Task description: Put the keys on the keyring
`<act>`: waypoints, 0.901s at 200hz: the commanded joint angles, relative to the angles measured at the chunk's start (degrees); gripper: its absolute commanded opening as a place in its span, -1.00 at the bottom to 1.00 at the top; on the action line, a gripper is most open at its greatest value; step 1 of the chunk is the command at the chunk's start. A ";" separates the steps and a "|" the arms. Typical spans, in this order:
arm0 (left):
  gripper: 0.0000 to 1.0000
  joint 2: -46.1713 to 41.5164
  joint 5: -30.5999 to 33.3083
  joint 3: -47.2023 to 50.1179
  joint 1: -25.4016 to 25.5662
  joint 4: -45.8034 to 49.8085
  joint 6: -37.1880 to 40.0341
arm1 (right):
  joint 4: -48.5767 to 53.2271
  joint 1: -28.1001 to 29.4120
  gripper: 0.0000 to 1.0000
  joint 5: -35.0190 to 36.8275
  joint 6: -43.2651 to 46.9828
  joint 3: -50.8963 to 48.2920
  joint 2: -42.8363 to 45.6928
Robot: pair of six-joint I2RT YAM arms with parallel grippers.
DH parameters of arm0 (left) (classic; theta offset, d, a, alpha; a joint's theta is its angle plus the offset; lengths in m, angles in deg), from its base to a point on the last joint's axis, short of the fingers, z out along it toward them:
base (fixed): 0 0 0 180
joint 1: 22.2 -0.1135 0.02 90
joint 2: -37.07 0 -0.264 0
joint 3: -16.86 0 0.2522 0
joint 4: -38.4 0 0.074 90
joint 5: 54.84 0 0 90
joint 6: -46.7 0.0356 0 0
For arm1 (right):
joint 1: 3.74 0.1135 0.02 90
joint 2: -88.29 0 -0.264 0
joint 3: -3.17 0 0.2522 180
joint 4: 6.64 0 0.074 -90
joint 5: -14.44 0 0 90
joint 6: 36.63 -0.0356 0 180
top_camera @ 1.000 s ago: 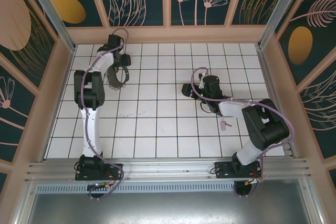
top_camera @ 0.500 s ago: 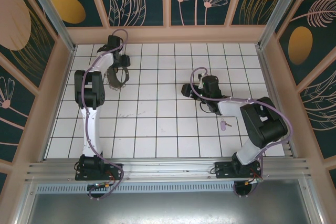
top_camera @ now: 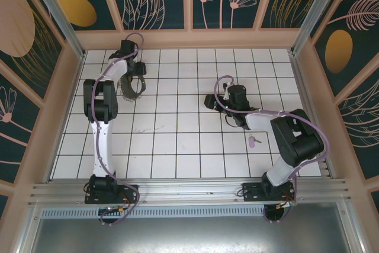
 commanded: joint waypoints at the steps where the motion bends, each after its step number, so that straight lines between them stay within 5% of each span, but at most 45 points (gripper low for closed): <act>1: 0.13 -0.05 1.26 0.23 -0.49 -0.81 0.88 | -0.92 0.58 0.54 -0.40 0.28 1.24 -0.26; 180: -0.02 0.34 -2.91 2.83 -0.58 -3.41 1.54 | -0.84 0.73 0.53 -0.49 0.10 1.66 -0.80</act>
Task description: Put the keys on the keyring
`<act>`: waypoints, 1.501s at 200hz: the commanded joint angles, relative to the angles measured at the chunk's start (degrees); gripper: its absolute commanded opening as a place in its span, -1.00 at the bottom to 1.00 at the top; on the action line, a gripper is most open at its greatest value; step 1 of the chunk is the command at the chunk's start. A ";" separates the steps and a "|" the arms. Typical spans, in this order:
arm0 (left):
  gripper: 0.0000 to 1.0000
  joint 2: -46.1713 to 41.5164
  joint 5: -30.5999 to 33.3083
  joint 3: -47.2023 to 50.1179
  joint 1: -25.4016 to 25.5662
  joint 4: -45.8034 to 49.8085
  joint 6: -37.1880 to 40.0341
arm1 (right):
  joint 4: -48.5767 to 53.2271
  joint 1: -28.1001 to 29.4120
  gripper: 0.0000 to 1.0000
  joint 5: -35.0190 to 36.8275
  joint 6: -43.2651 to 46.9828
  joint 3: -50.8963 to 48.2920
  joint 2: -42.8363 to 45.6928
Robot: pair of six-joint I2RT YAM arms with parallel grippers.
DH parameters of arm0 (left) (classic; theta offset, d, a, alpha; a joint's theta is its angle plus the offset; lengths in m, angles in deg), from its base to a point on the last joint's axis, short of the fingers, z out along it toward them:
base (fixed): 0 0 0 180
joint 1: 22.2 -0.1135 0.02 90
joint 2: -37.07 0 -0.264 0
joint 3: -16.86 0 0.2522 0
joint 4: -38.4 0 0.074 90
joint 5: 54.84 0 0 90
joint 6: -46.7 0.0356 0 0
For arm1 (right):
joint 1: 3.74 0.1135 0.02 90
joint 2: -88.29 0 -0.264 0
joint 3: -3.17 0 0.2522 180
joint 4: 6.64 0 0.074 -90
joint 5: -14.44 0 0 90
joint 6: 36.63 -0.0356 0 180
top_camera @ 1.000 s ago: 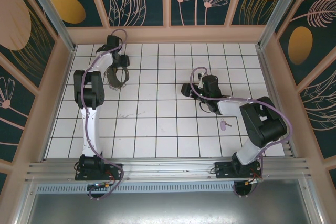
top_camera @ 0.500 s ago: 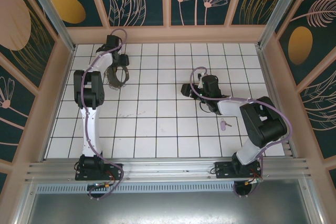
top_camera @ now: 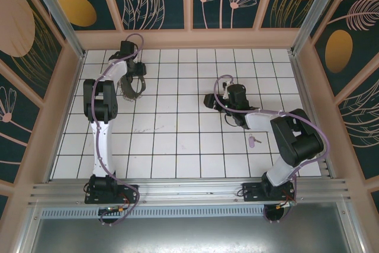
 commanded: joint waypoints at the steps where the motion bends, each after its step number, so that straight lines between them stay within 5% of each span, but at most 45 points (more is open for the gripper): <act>1: -0.02 0.33 -0.79 1.24 -0.37 -1.00 0.95 | -0.88 0.46 0.52 -0.49 0.10 0.98 -0.63; 116: -0.14 -0.77 3.07 3.05 -0.36 -2.77 0.62 | -0.80 0.44 0.52 -0.31 0.27 0.77 -0.09; 180: 0.03 -3.87 3.67 5.82 -0.39 -5.33 0.03 | -0.80 0.43 0.52 -0.38 0.19 0.51 0.21; 300: 0.05 -15.33 -0.95 25.61 2.65 -13.97 -7.54 | -0.96 0.63 0.52 -0.45 -0.10 -1.67 4.10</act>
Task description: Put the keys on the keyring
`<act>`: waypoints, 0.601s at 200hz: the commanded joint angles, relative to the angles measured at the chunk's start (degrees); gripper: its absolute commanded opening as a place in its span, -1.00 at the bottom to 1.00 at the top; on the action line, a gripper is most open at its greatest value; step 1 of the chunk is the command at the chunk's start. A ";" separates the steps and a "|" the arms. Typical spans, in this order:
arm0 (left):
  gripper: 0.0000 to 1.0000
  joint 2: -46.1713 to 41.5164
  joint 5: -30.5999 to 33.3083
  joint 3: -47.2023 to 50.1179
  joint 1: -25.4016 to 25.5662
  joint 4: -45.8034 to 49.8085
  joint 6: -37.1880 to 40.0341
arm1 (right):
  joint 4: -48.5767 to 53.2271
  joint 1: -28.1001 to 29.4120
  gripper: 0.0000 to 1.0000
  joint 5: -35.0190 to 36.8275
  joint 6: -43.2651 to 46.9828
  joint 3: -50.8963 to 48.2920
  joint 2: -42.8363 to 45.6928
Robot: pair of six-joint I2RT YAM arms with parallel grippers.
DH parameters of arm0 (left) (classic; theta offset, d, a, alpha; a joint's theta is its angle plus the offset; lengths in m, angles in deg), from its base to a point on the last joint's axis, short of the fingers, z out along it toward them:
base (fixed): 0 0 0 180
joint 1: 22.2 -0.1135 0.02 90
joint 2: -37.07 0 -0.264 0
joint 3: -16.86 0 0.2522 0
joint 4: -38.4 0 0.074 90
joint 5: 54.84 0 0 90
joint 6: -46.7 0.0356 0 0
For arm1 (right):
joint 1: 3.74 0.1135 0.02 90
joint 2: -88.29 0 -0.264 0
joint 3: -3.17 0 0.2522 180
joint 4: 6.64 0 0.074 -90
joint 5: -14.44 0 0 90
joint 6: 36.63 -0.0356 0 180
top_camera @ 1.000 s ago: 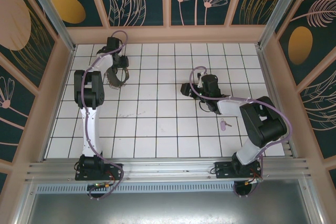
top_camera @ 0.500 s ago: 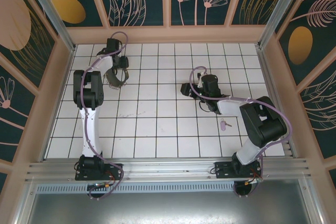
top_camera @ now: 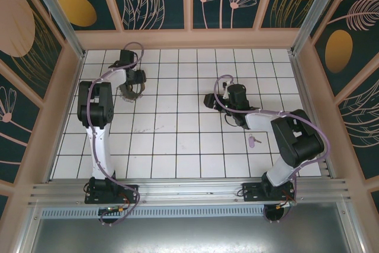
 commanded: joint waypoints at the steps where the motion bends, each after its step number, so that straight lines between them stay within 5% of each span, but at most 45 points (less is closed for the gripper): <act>1: 0.05 -4.16 -2.13 4.13 1.26 -2.53 -3.13 | -0.92 0.64 0.52 -0.45 -0.09 -1.26 3.25; 120: 0.06 -8.59 -5.52 16.18 5.30 -6.36 -8.41 | 3.31 0.60 0.53 3.26 0.98 -6.95 16.72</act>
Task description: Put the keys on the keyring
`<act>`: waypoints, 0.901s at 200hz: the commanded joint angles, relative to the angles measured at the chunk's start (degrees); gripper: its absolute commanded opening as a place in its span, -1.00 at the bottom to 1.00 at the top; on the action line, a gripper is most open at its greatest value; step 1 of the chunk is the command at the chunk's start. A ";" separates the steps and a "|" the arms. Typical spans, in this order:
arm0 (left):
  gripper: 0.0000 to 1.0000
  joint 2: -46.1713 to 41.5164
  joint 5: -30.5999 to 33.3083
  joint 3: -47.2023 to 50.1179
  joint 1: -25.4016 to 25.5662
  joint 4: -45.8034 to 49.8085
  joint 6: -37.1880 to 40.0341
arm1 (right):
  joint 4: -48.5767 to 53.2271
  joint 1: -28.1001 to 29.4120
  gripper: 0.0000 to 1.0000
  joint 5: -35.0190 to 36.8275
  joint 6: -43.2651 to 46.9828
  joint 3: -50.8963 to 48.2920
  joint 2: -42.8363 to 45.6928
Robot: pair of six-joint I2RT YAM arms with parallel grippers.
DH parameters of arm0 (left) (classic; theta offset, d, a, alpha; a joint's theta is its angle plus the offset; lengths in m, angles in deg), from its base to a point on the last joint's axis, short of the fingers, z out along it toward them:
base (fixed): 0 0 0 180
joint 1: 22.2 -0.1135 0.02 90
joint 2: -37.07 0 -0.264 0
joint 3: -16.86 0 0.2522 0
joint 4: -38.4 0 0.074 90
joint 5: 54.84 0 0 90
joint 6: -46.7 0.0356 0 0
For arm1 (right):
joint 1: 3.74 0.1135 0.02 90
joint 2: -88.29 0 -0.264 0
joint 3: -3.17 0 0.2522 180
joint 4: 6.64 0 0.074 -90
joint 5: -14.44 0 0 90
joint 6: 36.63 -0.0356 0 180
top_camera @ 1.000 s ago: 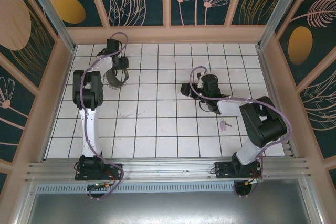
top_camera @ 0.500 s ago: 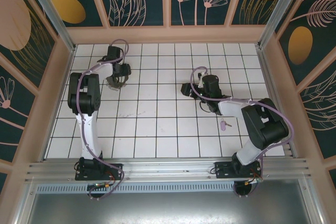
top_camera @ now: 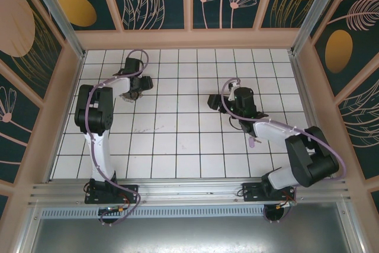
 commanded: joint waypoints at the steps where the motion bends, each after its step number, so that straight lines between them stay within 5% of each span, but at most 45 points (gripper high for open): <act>1: 0.06 -1.70 -2.98 3.65 1.82 1.09 -2.45 | 1.55 0.38 0.53 1.78 0.89 -1.28 4.00; 79: 0.07 -7.89 -5.53 14.87 7.49 -2.53 -6.10 | 5.11 0.37 0.54 3.55 1.16 -2.13 10.89; 180: 0.07 -13.79 -7.81 23.98 30.27 -6.39 -13.66 | 10.11 0.28 0.61 7.94 0.90 -1.89 16.25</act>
